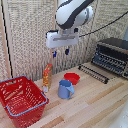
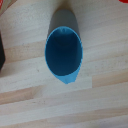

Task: Extend the gripper towards the oven tray handle. Grasp the handle and carefully pull the tray out of the oven. Move the gripper above the red bowl. Grab the red bowl gently. Lift the bowl and place it onto the oven tray.

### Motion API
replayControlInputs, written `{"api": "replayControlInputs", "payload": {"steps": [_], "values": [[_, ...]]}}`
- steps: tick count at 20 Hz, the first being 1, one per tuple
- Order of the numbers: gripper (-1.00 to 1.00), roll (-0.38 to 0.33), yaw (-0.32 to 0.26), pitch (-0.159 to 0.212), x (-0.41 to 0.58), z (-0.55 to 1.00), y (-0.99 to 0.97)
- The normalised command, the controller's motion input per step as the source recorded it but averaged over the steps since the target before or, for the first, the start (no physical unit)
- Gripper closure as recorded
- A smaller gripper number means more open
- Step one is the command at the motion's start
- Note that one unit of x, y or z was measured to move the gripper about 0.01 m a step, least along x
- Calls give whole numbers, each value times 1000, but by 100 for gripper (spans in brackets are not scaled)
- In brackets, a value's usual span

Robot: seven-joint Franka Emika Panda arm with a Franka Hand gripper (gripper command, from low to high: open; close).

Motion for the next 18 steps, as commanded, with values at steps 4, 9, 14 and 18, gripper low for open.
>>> {"api": "replayControlInputs", "payload": {"steps": [4, 9, 14, 18], "values": [[-100, -359, 69, 27, 5, -1, 153], [-100, -375, 62, 12, -51, 2, 115], [-100, -374, 117, 4, -25, 33, 21], [-100, -355, 160, -5, 0, 44, -8]]}}
